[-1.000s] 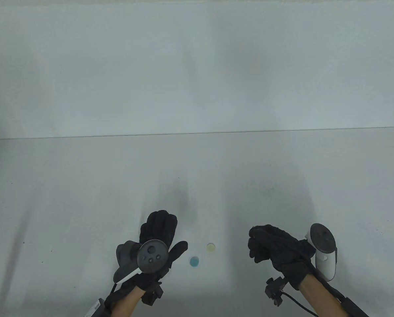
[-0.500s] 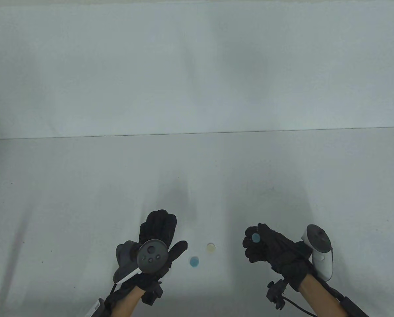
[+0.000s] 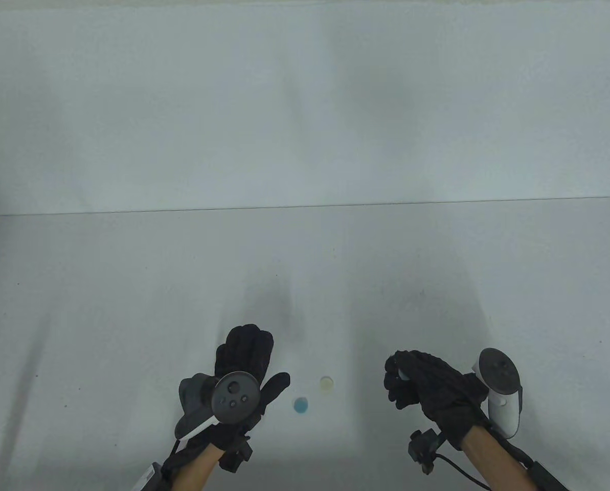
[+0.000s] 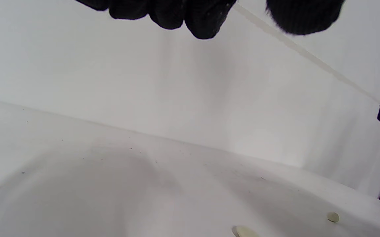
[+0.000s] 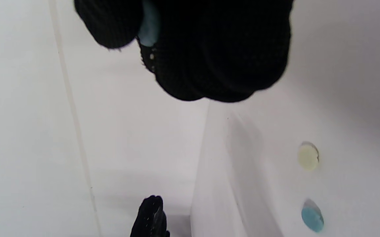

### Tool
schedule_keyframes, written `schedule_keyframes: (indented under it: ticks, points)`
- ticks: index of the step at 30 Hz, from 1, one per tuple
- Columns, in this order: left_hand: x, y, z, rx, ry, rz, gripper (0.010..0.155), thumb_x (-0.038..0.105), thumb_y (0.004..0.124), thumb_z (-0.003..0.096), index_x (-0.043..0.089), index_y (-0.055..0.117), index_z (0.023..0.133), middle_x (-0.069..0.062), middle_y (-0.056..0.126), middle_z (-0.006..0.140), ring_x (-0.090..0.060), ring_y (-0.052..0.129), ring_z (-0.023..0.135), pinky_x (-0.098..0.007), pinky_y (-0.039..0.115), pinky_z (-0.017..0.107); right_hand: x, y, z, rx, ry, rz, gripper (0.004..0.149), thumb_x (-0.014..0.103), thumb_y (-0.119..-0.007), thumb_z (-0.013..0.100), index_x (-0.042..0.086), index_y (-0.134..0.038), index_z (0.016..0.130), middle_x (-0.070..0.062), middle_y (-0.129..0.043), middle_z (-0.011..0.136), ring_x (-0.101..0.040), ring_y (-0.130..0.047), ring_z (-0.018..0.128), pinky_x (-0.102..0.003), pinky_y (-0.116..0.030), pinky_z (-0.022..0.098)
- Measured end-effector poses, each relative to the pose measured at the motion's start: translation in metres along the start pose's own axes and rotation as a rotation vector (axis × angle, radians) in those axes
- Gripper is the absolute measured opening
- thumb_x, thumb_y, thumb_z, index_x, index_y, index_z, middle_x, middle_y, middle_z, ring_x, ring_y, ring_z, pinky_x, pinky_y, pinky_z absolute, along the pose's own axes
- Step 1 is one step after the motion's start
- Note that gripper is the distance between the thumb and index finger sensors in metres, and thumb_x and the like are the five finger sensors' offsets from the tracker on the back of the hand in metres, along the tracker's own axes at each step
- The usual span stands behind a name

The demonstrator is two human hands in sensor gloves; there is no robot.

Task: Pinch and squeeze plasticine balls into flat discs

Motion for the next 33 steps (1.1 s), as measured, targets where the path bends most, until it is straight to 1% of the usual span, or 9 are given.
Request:
schedule_keyframes:
  ticks: [2, 4, 11, 20, 23, 26, 28, 30, 33]
  points:
    - [0.0, 0.001, 0.0, -0.006, -0.002, 0.003, 0.079, 0.051, 0.063, 0.054, 0.003, 0.044, 0.114, -0.029, 0.036, 0.116, -0.057, 0.037, 0.106, -0.064, 0.04, 0.073, -0.004, -0.005, 0.002, 0.081, -0.014, 0.054, 0.071, 0.062, -0.057, 0.058, 0.004, -0.076, 0.095, -0.016, -0.093, 0.084, -0.033, -0.097, 0.065, -0.035, -0.093, 0.04]
    - [0.0, 0.001, 0.0, -0.007, -0.001, 0.005, 0.079, 0.051, 0.063, 0.0539, 0.003, 0.045, 0.114, -0.029, 0.036, 0.116, -0.056, 0.037, 0.106, -0.064, 0.041, 0.073, -0.005, -0.009, 0.002, 0.12, -0.023, 0.091, 0.077, 0.064, -0.057, 0.057, 0.001, -0.073, 0.098, -0.02, -0.091, 0.086, -0.036, -0.097, 0.067, -0.036, -0.093, 0.04]
    - [-0.001, 0.003, 0.001, -0.013, -0.002, 0.004, 0.079, 0.051, 0.063, 0.0539, 0.003, 0.045, 0.114, -0.029, 0.037, 0.116, -0.056, 0.038, 0.106, -0.064, 0.041, 0.073, -0.002, -0.012, 0.004, 0.147, -0.013, 0.086, 0.046, 0.041, -0.069, 0.06, 0.005, -0.08, 0.086, -0.012, -0.1, 0.067, -0.024, -0.106, 0.048, -0.027, -0.097, 0.031]
    - [-0.001, 0.004, 0.001, -0.018, 0.0, 0.004, 0.079, 0.051, 0.063, 0.0539, 0.003, 0.045, 0.114, -0.029, 0.037, 0.116, -0.056, 0.038, 0.106, -0.064, 0.041, 0.073, 0.008, -0.014, 0.003, 0.132, 0.025, 0.008, 0.041, 0.031, -0.07, 0.059, 0.0, -0.079, 0.086, -0.011, -0.102, 0.057, -0.018, -0.108, 0.037, -0.022, -0.099, 0.023]
    - [0.0, 0.003, 0.001, -0.013, 0.004, -0.001, 0.079, 0.051, 0.063, 0.0539, 0.003, 0.045, 0.114, -0.029, 0.037, 0.116, -0.056, 0.038, 0.106, -0.064, 0.041, 0.073, 0.01, -0.01, 0.001, 0.069, 0.039, -0.043, 0.041, 0.031, -0.07, 0.059, 0.001, -0.079, 0.086, -0.009, -0.102, 0.057, -0.017, -0.108, 0.036, -0.021, -0.099, 0.022]
    - [0.0, 0.004, 0.001, -0.014, 0.003, 0.004, 0.079, 0.051, 0.063, 0.0539, 0.003, 0.045, 0.114, -0.028, 0.037, 0.116, -0.056, 0.038, 0.106, -0.064, 0.041, 0.073, 0.005, -0.007, 0.002, 0.07, 0.022, -0.03, 0.043, 0.034, -0.063, 0.062, 0.003, -0.075, 0.09, -0.013, -0.098, 0.069, -0.024, -0.105, 0.049, -0.028, -0.097, 0.033]
    - [0.0, 0.002, 0.0, -0.008, 0.003, 0.001, 0.079, 0.051, 0.063, 0.0539, 0.003, 0.045, 0.114, -0.028, 0.037, 0.117, -0.056, 0.038, 0.106, -0.064, 0.041, 0.073, 0.001, -0.01, 0.002, 0.121, 0.011, 0.017, 0.063, 0.048, -0.056, 0.062, -0.002, -0.068, 0.097, -0.021, -0.092, 0.08, -0.033, -0.1, 0.059, -0.034, -0.094, 0.04]
    - [-0.001, 0.003, 0.001, -0.009, 0.001, 0.0, 0.079, 0.051, 0.063, 0.0539, 0.003, 0.045, 0.114, -0.029, 0.037, 0.117, -0.056, 0.038, 0.106, -0.064, 0.04, 0.074, -0.001, -0.012, 0.003, 0.138, 0.004, 0.039, 0.068, 0.053, -0.061, 0.06, -0.003, -0.068, 0.098, -0.022, -0.091, 0.081, -0.034, -0.1, 0.061, -0.036, -0.094, 0.041]
    - [-0.001, 0.003, 0.0, -0.011, 0.0, 0.002, 0.079, 0.051, 0.063, 0.0539, 0.003, 0.045, 0.114, -0.028, 0.037, 0.116, -0.056, 0.038, 0.106, -0.064, 0.041, 0.073, 0.001, -0.01, 0.003, 0.12, 0.015, -0.008, 0.06, 0.05, -0.068, 0.058, 0.002, -0.071, 0.095, -0.016, -0.094, 0.078, -0.029, -0.102, 0.058, -0.031, -0.095, 0.04]
Point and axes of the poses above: the tracker on the back of each hand, its own x axis roughly to the thumb side, its own z axis roughly from the wrist to the fingertips, y = z × x, the point moved 5 cm from there along z, roughly from the wrist to the fingertips
